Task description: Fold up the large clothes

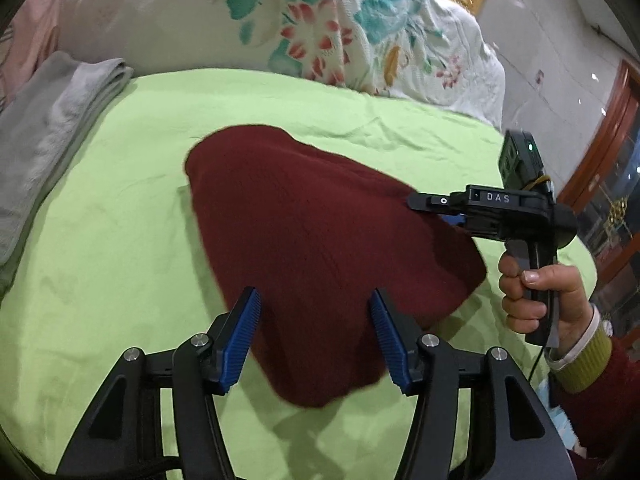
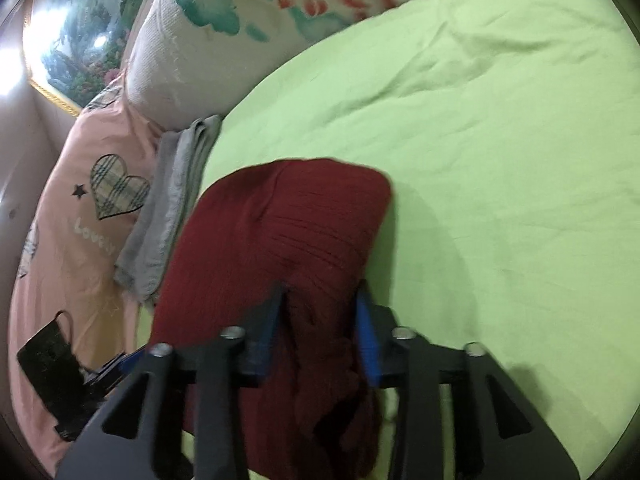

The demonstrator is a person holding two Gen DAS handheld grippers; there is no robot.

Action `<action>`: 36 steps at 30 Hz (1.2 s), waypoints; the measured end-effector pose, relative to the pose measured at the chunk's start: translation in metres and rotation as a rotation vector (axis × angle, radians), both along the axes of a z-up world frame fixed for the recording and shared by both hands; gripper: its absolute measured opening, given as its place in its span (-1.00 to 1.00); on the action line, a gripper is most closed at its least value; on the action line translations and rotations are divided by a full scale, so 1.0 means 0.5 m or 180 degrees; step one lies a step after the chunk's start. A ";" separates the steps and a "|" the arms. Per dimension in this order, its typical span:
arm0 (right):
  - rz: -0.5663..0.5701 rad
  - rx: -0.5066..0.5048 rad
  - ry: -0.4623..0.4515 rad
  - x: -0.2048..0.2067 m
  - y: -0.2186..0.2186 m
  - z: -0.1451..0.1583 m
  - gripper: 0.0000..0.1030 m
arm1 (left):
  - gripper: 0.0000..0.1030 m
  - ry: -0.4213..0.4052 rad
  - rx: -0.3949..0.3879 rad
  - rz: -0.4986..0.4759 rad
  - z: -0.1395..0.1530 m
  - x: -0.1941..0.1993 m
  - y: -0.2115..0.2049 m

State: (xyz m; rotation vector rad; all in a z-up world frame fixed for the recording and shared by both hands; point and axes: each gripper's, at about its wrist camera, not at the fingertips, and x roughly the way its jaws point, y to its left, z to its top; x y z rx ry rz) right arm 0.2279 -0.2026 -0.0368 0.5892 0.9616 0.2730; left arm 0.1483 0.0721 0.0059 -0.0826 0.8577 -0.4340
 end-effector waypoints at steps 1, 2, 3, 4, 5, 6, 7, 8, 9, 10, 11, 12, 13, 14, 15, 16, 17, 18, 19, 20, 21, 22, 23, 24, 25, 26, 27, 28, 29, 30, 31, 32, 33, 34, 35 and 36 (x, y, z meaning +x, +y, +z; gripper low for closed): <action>-0.0089 -0.0070 -0.0039 -0.012 -0.008 0.009 -0.08 | 0.12 -0.0038 -0.0018 0.0024 0.007 -0.013 0.005; -0.0176 -0.0133 -0.0087 -0.026 -0.017 0.019 -0.08 | 0.13 -0.0081 -0.0032 0.0025 0.013 -0.030 0.008; -0.0212 -0.0141 -0.0128 -0.039 -0.024 0.028 -0.06 | 0.13 -0.0116 -0.0041 0.0011 0.016 -0.047 0.008; -0.0213 -0.0112 -0.0162 -0.050 -0.027 0.034 0.05 | 0.15 -0.0140 -0.0012 0.0014 0.014 -0.062 0.004; -0.0186 -0.0072 -0.0176 -0.063 -0.029 0.038 0.15 | 0.15 -0.0152 0.0035 0.0023 0.010 -0.071 0.000; -0.0168 -0.0062 -0.0164 -0.074 -0.028 0.037 0.30 | 0.15 -0.0160 0.0091 0.0031 0.004 -0.077 -0.005; -0.0166 -0.0069 -0.0134 -0.082 -0.025 0.032 0.35 | 0.16 -0.0157 0.0149 0.0043 -0.007 -0.083 -0.012; -0.0158 -0.0065 -0.0071 -0.088 -0.022 0.024 0.35 | 0.16 -0.0136 0.0182 0.0054 -0.017 -0.082 -0.017; -0.0122 -0.0021 0.0004 -0.089 -0.016 0.012 0.35 | 0.16 -0.0093 0.0237 0.0080 -0.031 -0.079 -0.024; -0.0082 0.0037 0.0075 -0.087 -0.012 -0.001 0.35 | 0.17 -0.0083 0.0300 0.0102 -0.041 -0.075 -0.030; -0.0048 0.0080 0.0166 -0.082 -0.004 -0.018 0.35 | 0.17 -0.0104 0.0405 0.0133 -0.053 -0.073 -0.039; -0.0038 0.0080 0.0220 -0.078 0.003 -0.027 0.16 | 0.17 -0.0120 0.0544 0.0190 -0.064 -0.068 -0.049; -0.0008 0.0114 0.0255 -0.074 0.011 -0.034 -0.51 | 0.16 -0.0110 0.0713 0.0300 -0.076 -0.060 -0.055; 0.0043 0.0194 0.0275 -0.071 0.016 -0.037 -0.63 | 0.03 -0.0079 0.0805 0.0381 -0.084 -0.054 -0.057; 0.0055 0.0213 0.0248 -0.072 0.019 -0.031 -0.65 | -0.08 -0.0051 0.0816 0.0425 -0.089 -0.049 -0.055; 0.0066 0.0173 0.0153 -0.075 0.021 -0.017 -0.70 | -0.31 -0.0014 0.0725 0.0471 -0.089 -0.047 -0.047; 0.0095 0.0149 -0.0002 -0.083 0.021 0.005 -0.71 | -0.36 0.0002 0.0663 0.0516 -0.086 -0.048 -0.038; 0.0105 0.0129 -0.0134 -0.092 0.019 0.024 -0.73 | -0.40 0.0004 0.0618 0.0552 -0.085 -0.052 -0.032; 0.0106 0.0069 -0.0208 -0.099 0.014 0.037 -0.74 | -0.42 0.0018 0.0611 0.0565 -0.088 -0.055 -0.028; 0.0114 0.0004 -0.0210 -0.102 0.011 0.039 -0.74 | -0.44 0.0040 0.0600 0.0557 -0.091 -0.056 -0.027; 0.0113 -0.0093 -0.0181 -0.103 0.009 0.033 -0.74 | -0.45 0.0066 0.0570 0.0532 -0.095 -0.057 -0.027; 0.0097 -0.0180 -0.0116 -0.101 0.006 0.020 -0.74 | -0.48 0.0083 0.0549 0.0505 -0.098 -0.060 -0.030; 0.0079 -0.0264 0.0012 -0.095 0.002 -0.008 -0.74 | -0.49 0.0081 0.0572 0.0469 -0.102 -0.059 -0.036; 0.0069 -0.0282 0.0079 -0.093 0.001 -0.027 -0.74 | -0.49 0.0067 0.0628 0.0438 -0.104 -0.061 -0.045; 0.0056 -0.0255 0.0153 -0.089 -0.003 -0.047 -0.74 | -0.49 0.0040 0.0744 0.0395 -0.106 -0.064 -0.059; 0.0028 -0.0167 0.0204 -0.089 -0.009 -0.064 -0.74 | -0.49 0.0028 0.0812 0.0371 -0.105 -0.071 -0.067; -0.0006 -0.0087 0.0210 -0.091 -0.016 -0.069 -0.72 | -0.49 0.0023 0.0852 0.0339 -0.104 -0.074 -0.070; -0.0014 -0.0060 0.0192 -0.093 -0.018 -0.066 -0.62 | -0.48 0.0029 0.0825 0.0296 -0.098 -0.079 -0.066; -0.0011 -0.0077 0.0171 -0.095 -0.020 -0.058 -0.52 | -0.46 0.0036 0.0785 0.0265 -0.093 -0.085 -0.060; -0.0020 -0.0120 0.0175 -0.097 -0.022 -0.047 -0.33 | -0.46 0.0028 0.0720 0.0231 -0.082 -0.092 -0.048; -0.0026 -0.0148 0.0175 -0.100 -0.026 -0.036 -0.25 | -0.47 -0.0012 0.0638 0.0191 -0.068 -0.100 -0.033; -0.0047 -0.0152 0.0147 -0.105 -0.032 -0.021 -0.23 | -0.47 -0.0061 0.0534 0.0142 -0.053 -0.108 -0.019; -0.0100 -0.0150 0.0088 -0.110 -0.037 -0.006 -0.22 | -0.47 -0.0115 0.0394 0.0093 -0.034 -0.114 -0.004; -0.0151 -0.0159 0.0022 -0.119 -0.045 0.010 -0.21 | -0.46 -0.0151 0.0274 0.0063 -0.018 -0.113 0.009; -0.0214 -0.0179 -0.0064 -0.126 -0.051 0.029 -0.21 | -0.45 -0.0195 0.0108 0.0039 0.002 -0.107 0.022; -0.0264 -0.0191 -0.0166 -0.129 -0.051 0.047 -0.21 | -0.45 -0.0227 -0.0028 0.0023 0.016 -0.098 0.031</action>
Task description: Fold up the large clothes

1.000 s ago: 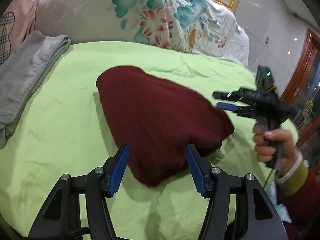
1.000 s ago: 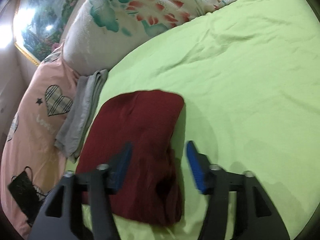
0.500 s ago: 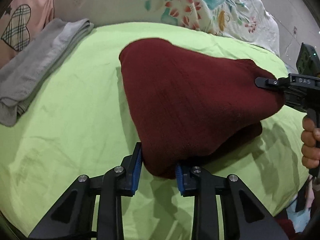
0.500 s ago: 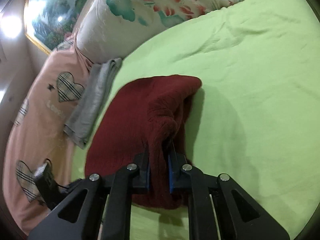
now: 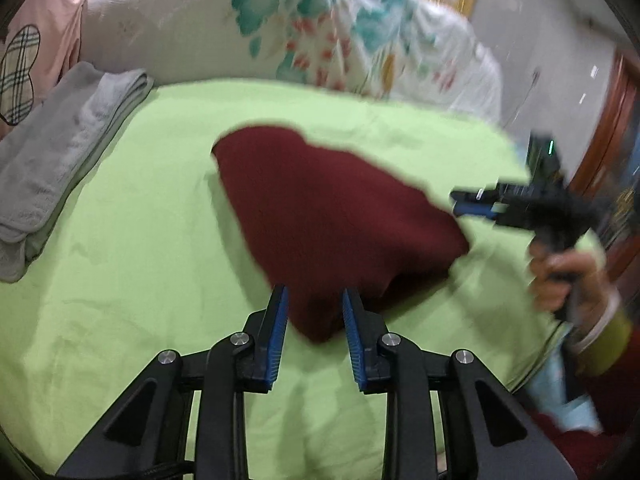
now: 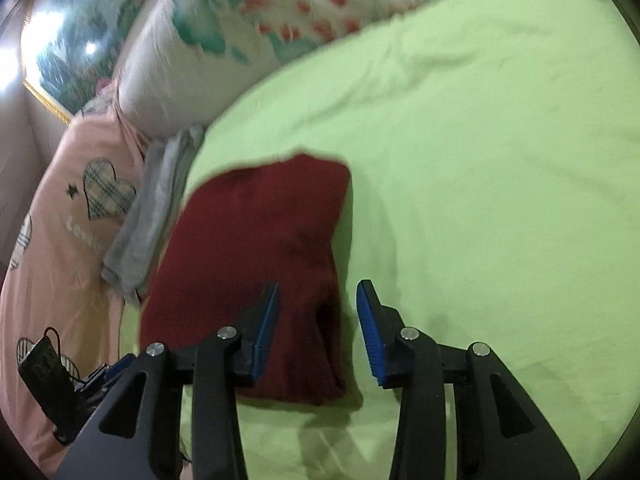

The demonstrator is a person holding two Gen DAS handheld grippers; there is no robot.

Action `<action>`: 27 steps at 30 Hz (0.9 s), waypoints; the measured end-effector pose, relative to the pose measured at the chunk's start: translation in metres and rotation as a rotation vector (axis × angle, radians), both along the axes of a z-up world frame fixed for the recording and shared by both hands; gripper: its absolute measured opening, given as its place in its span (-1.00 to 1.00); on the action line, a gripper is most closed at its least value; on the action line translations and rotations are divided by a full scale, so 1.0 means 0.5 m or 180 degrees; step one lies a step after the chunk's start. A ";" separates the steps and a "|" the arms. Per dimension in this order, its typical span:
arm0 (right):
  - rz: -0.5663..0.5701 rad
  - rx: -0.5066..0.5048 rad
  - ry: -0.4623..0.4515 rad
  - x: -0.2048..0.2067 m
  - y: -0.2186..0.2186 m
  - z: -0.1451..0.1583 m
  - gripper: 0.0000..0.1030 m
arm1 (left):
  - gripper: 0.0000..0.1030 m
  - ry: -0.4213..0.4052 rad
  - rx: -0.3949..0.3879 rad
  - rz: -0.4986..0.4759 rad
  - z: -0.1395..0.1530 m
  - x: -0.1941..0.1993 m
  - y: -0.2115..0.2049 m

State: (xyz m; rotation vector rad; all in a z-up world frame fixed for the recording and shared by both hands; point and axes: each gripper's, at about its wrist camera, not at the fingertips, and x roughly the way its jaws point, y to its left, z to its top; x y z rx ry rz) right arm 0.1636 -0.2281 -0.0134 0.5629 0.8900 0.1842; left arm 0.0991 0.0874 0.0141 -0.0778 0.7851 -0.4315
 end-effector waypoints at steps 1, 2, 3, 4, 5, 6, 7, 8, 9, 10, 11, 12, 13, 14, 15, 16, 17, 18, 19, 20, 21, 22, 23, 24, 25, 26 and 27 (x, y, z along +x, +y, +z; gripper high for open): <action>0.0002 0.0007 -0.0116 -0.001 0.006 0.019 -0.21 | -0.45 -0.0034 -0.0163 -0.0038 0.016 0.017 0.004; 0.0044 0.0034 -0.0181 0.002 0.013 0.029 -0.21 | -0.45 -0.0056 -0.0234 -0.0065 0.023 0.030 0.003; 0.0131 0.0078 -0.0232 0.011 0.029 0.038 -0.21 | -0.45 -0.0097 -0.0297 -0.0116 0.031 0.046 -0.004; 0.0210 0.0106 -0.0254 0.019 0.047 0.042 -0.21 | -0.45 -0.0138 -0.0345 -0.0195 0.036 0.060 -0.015; 0.0289 0.0106 -0.0250 0.030 0.067 0.043 -0.21 | -0.46 -0.0126 -0.0404 -0.0306 0.034 0.078 -0.029; 0.0365 0.0086 -0.0244 0.040 0.084 0.041 -0.21 | -0.48 -0.0076 -0.0436 -0.0391 0.029 0.094 -0.041; 0.0429 0.0067 -0.0242 0.048 0.098 0.038 -0.21 | -0.49 0.0015 -0.0447 -0.0563 0.018 0.108 -0.063; 0.0483 0.0058 -0.0235 0.057 0.113 0.034 -0.21 | -0.48 0.0057 -0.0386 -0.0666 0.007 0.111 -0.081; 0.0525 0.0054 -0.0204 0.064 0.120 0.026 -0.21 | -0.48 0.0104 -0.0234 -0.0715 -0.009 0.114 -0.101; 0.0545 0.0032 -0.0154 0.068 0.125 0.013 -0.21 | -0.51 0.0196 -0.0004 -0.0760 -0.038 0.119 -0.124; 0.0527 -0.0024 -0.0069 0.076 0.127 -0.006 -0.21 | -0.52 0.0237 0.0107 -0.0796 -0.056 0.119 -0.135; 0.0505 -0.0059 -0.0005 0.079 0.126 -0.021 -0.21 | -0.53 0.0257 0.0189 -0.0817 -0.072 0.120 -0.143; 0.0483 -0.0071 0.0076 0.082 0.121 -0.040 -0.26 | -0.56 0.0272 0.0219 -0.0833 -0.088 0.121 -0.147; 0.0455 -0.0052 0.0144 0.083 0.114 -0.059 -0.27 | -0.68 0.0288 0.0214 -0.0821 -0.095 0.123 -0.148; 0.0417 -0.0023 0.0158 0.082 0.105 -0.071 -0.29 | -0.73 0.0322 0.0181 -0.0798 -0.100 0.127 -0.146; 0.0388 0.0005 0.0149 0.081 0.098 -0.077 -0.29 | -0.77 0.0355 0.0118 -0.0786 -0.102 0.133 -0.142; 0.0357 0.0025 0.0140 0.080 0.090 -0.081 -0.29 | -0.82 0.0374 0.0050 -0.0768 -0.105 0.135 -0.138; 0.0337 0.0022 0.0144 0.081 0.087 -0.081 -0.29 | -0.85 0.0380 0.0033 -0.0756 -0.112 0.136 -0.138; 0.0312 0.0002 0.0154 0.082 0.084 -0.082 -0.29 | -0.90 0.0373 0.0036 -0.0750 -0.118 0.136 -0.138; 0.0290 -0.0004 0.0168 0.082 0.081 -0.084 -0.29 | -0.91 0.0370 0.0030 -0.0743 -0.123 0.133 -0.140; 0.0284 0.0016 0.0176 0.083 0.080 -0.083 -0.29 | -0.91 0.0374 0.0014 -0.0734 -0.125 0.131 -0.140; 0.0280 0.0039 0.0173 0.084 0.080 -0.081 -0.27 | -0.91 0.0391 -0.0007 -0.0708 -0.123 0.132 -0.138; 0.0290 0.0041 0.0159 0.082 0.080 -0.076 -0.27 | -0.91 0.0401 -0.0038 -0.0682 -0.118 0.132 -0.134; 0.0304 0.0025 0.0148 0.080 0.082 -0.069 -0.25 | -0.91 0.0404 -0.0091 -0.0655 -0.112 0.129 -0.129; 0.0312 0.0026 0.0124 0.078 0.088 -0.059 -0.25 | -0.91 0.0425 -0.0157 -0.0621 -0.104 0.127 -0.120; 0.0325 0.0052 0.0067 0.073 0.090 -0.047 -0.25 | -0.91 0.0429 -0.0201 -0.0610 -0.098 0.126 -0.114; 0.0334 0.0071 0.0006 0.069 0.091 -0.036 -0.25 | -0.90 0.0405 -0.0250 -0.0599 -0.086 0.120 -0.106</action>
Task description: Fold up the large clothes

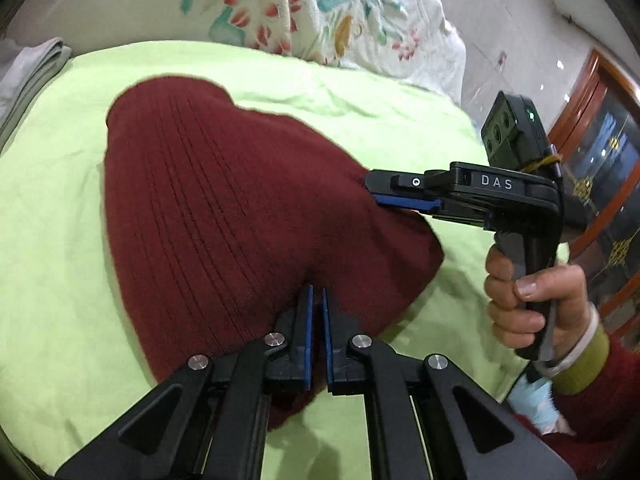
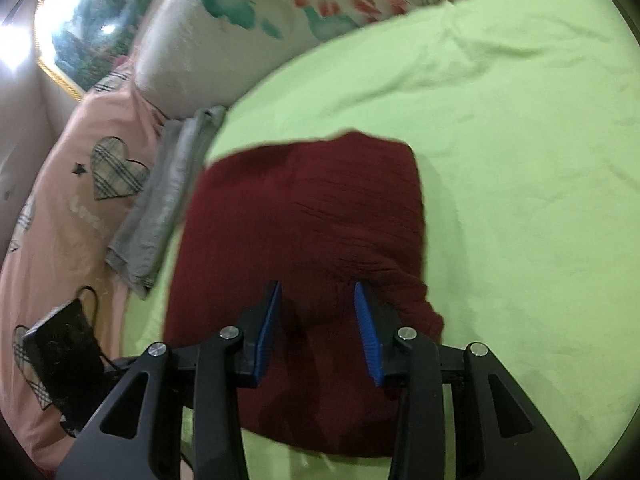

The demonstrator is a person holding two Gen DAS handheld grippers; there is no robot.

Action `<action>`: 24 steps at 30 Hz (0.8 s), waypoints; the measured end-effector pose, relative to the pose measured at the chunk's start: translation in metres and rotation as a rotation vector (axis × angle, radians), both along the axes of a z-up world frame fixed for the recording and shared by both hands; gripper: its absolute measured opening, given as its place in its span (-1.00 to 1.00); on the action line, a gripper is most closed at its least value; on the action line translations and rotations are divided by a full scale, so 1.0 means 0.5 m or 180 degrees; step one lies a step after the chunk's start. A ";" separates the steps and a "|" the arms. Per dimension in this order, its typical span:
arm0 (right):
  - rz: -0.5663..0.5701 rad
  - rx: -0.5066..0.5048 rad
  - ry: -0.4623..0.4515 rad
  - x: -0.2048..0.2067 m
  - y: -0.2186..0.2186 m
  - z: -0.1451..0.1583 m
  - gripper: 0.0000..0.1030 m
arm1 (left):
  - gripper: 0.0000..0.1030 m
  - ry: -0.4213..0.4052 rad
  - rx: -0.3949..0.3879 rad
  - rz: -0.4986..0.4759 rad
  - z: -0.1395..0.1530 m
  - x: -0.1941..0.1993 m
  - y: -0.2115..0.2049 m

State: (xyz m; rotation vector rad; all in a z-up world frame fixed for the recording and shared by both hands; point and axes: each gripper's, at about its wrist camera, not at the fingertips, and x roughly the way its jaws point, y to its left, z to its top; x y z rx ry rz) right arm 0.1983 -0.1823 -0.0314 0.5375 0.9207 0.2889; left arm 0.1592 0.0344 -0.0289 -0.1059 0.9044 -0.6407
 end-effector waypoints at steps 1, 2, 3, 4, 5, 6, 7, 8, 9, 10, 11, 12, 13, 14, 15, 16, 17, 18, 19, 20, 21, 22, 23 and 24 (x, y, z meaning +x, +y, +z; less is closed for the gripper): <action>-0.0002 0.0000 -0.0058 -0.002 0.002 0.013 -0.25 | -0.90 -0.0045 -0.0038 0.0012 0.014 -0.009 0.008; -0.0006 -0.0007 -0.0100 -0.001 0.004 0.024 -0.24 | -0.88 -0.0095 -0.0056 0.0022 0.025 -0.019 0.017; 0.0003 0.0000 -0.0137 0.002 0.006 0.034 -0.24 | -0.87 -0.0148 -0.0063 0.0046 0.035 -0.029 0.025; 0.0018 0.0012 -0.0166 0.006 0.011 0.041 -0.24 | -0.81 -0.0201 -0.0077 0.0103 0.046 -0.038 0.037; 0.0030 0.0012 -0.0176 0.009 0.015 0.043 -0.24 | -0.73 -0.0208 -0.0102 0.0144 0.049 -0.039 0.048; 0.0051 0.0007 -0.0175 0.014 0.023 0.045 -0.24 | -0.72 -0.0192 -0.0152 0.0187 0.050 -0.036 0.058; 0.0072 0.0006 -0.0168 0.018 0.030 0.043 -0.24 | -0.72 -0.0166 -0.0202 0.0225 0.049 -0.037 0.070; 0.0093 -0.0001 -0.0145 0.022 0.038 0.038 -0.24 | -0.73 -0.0122 -0.0210 0.0260 0.041 -0.038 0.079; 0.0089 -0.0033 -0.0101 0.024 0.043 0.030 -0.24 | -0.75 -0.0079 -0.0184 0.0283 0.033 -0.037 0.081; 0.0075 -0.0086 -0.0036 0.029 0.048 0.020 -0.24 | -0.84 -0.0035 -0.0140 0.0310 0.024 -0.035 0.080; 0.0066 -0.0186 0.0114 0.037 0.055 -0.003 -0.24 | -0.90 -0.0010 -0.0101 0.0334 0.018 -0.033 0.077; 0.0060 -0.0202 0.0163 0.039 0.057 -0.017 -0.24 | -0.90 -0.0003 -0.0095 0.0334 0.016 -0.032 0.075; 0.0029 -0.0199 0.0160 0.039 0.056 -0.027 -0.25 | -0.89 -0.0004 -0.0091 0.0334 0.014 -0.031 0.072; 0.0001 -0.0192 0.0129 0.036 0.055 -0.031 -0.25 | -0.90 -0.0001 -0.0069 0.0346 0.011 -0.028 0.067; -0.0002 -0.0206 0.0126 0.036 0.056 -0.030 -0.25 | -0.90 0.0009 -0.0046 0.0351 0.008 -0.028 0.065; 0.0001 -0.0233 0.0131 0.036 0.058 -0.027 -0.24 | -0.90 0.0014 -0.0019 0.0345 0.004 -0.027 0.060; 0.0009 -0.0265 0.0143 0.036 0.060 -0.023 -0.24 | -0.90 0.0020 -0.0005 0.0341 0.003 -0.022 0.052; 0.0017 -0.0266 0.0155 0.036 0.061 -0.018 -0.24 | -0.90 0.0029 0.0002 0.0342 0.002 -0.020 0.049; 0.0020 -0.0249 0.0152 0.036 0.059 -0.013 -0.24 | -0.90 0.0030 0.0002 0.0351 0.006 -0.023 0.050; 0.0021 -0.0204 0.0120 0.033 0.054 -0.002 -0.24 | -0.89 0.0015 -0.0019 0.0371 0.015 -0.028 0.055; 0.0017 -0.0173 0.0087 0.032 0.050 0.005 -0.24 | -0.89 -0.0012 -0.0066 0.0385 0.025 -0.030 0.059; 0.0003 -0.0150 0.0047 0.032 0.045 0.013 -0.24 | -0.88 -0.0049 -0.0128 0.0413 0.039 -0.037 0.071; -0.0048 -0.0165 0.0008 0.033 0.035 0.023 -0.24 | -0.84 -0.0078 -0.0161 0.0437 0.048 -0.038 0.077; -0.0081 -0.0177 -0.0006 0.034 0.029 0.027 -0.24 | -0.82 -0.0127 -0.0195 0.0480 0.058 -0.042 0.087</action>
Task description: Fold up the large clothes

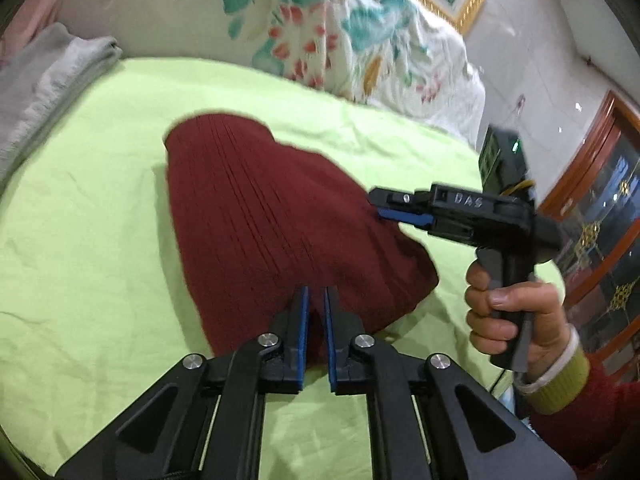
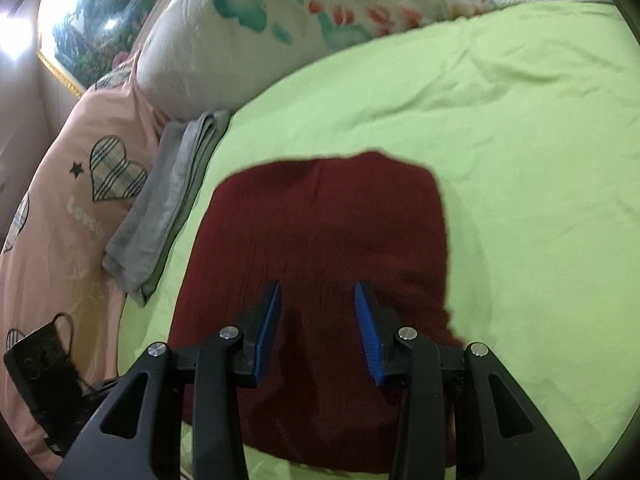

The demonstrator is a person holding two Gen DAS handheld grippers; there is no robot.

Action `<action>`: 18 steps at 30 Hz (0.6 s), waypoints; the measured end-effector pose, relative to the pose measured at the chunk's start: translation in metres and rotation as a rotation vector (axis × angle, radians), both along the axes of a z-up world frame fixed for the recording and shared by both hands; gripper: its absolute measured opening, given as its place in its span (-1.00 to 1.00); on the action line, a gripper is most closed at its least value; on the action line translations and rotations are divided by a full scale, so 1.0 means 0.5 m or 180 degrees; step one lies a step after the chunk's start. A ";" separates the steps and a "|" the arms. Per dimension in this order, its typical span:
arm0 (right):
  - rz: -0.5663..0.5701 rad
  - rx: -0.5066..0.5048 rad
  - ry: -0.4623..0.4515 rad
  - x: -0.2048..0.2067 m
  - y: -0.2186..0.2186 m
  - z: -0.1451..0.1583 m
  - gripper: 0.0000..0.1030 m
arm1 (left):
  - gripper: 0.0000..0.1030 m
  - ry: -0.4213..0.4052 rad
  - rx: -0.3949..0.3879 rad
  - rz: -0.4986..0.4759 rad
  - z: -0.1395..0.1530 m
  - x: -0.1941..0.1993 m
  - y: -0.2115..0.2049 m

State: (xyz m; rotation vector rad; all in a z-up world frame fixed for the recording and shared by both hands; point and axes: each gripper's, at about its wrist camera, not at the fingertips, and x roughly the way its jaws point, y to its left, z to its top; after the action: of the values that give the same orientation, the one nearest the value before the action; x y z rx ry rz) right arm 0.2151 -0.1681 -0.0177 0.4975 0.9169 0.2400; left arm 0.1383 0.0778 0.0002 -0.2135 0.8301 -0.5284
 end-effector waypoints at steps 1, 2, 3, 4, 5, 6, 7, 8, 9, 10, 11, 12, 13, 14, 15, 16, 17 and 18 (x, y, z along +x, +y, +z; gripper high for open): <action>-0.0022 0.0002 -0.0008 0.002 -0.009 0.003 -0.24 | -0.78 -0.0048 -0.0028 0.0055 0.009 -0.006 0.013; -0.0054 0.0011 0.0005 0.007 -0.018 0.002 -0.24 | -0.76 -0.0079 -0.0046 0.0134 0.015 -0.008 0.025; -0.0080 0.0010 0.0021 0.009 -0.022 0.001 -0.24 | -0.76 -0.0090 -0.0052 0.0211 0.019 -0.006 0.035; -0.0101 0.0011 0.0042 0.011 -0.026 -0.002 -0.24 | -0.76 -0.0095 -0.0057 0.0279 0.021 -0.003 0.044; -0.0105 0.0017 0.0068 0.010 -0.027 -0.005 -0.24 | -0.76 -0.0086 -0.0031 0.0353 0.020 0.001 0.050; -0.0101 0.0028 0.0068 0.008 -0.023 -0.004 -0.24 | -0.76 -0.0056 0.0011 0.0403 0.017 0.006 0.053; -0.0086 0.0042 0.0055 0.003 -0.023 -0.004 -0.24 | -0.76 -0.0008 0.0049 0.0413 0.012 0.012 0.053; -0.0056 0.0043 0.0047 -0.003 -0.017 -0.003 -0.24 | -0.76 0.0035 0.0104 0.0421 0.006 0.017 0.048; -0.0020 0.0031 0.0041 -0.012 -0.010 -0.002 -0.24 | -0.76 0.0045 0.0136 0.0417 0.001 0.020 0.042; 0.0006 0.0006 0.0029 -0.026 -0.006 0.000 -0.24 | -0.76 0.0051 0.0152 0.0378 -0.004 0.020 0.035; 0.0005 -0.0034 0.0011 -0.041 -0.004 0.001 -0.24 | -0.74 0.0058 0.0190 0.0362 -0.008 0.023 0.025; -0.0003 -0.0078 -0.0005 -0.051 -0.003 -0.001 -0.22 | -0.74 0.0086 0.0286 0.0356 -0.014 0.026 0.014; -0.0029 -0.0158 -0.0007 -0.063 -0.004 -0.004 -0.18 | -0.73 0.0114 0.0396 0.0357 -0.024 0.029 0.005; -0.0079 -0.0284 0.0038 -0.071 -0.006 -0.013 -0.16 | -0.73 0.0113 0.0463 0.0348 -0.032 0.031 -0.002; -0.0116 -0.0384 0.0113 -0.072 -0.010 -0.024 -0.16 | -0.73 0.0106 0.0464 0.0337 -0.036 0.031 -0.005; -0.0161 -0.0451 0.0225 -0.068 -0.018 -0.040 -0.16 | -0.72 0.0113 0.0453 0.0331 -0.038 0.032 -0.006; -0.0197 -0.0439 0.0280 -0.066 -0.025 -0.049 -0.16 | -0.72 0.0126 0.0451 0.0331 -0.038 0.036 -0.006; -0.0229 -0.0348 0.0300 -0.066 -0.034 -0.055 -0.16 | -0.72 0.0128 0.0454 0.0333 -0.037 0.036 -0.006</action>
State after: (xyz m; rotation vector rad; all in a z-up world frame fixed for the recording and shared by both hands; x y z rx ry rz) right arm 0.1821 -0.1853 -0.0452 0.4426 0.9964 0.1011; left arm 0.1561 0.0749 -0.0185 -0.1361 0.8869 -0.3662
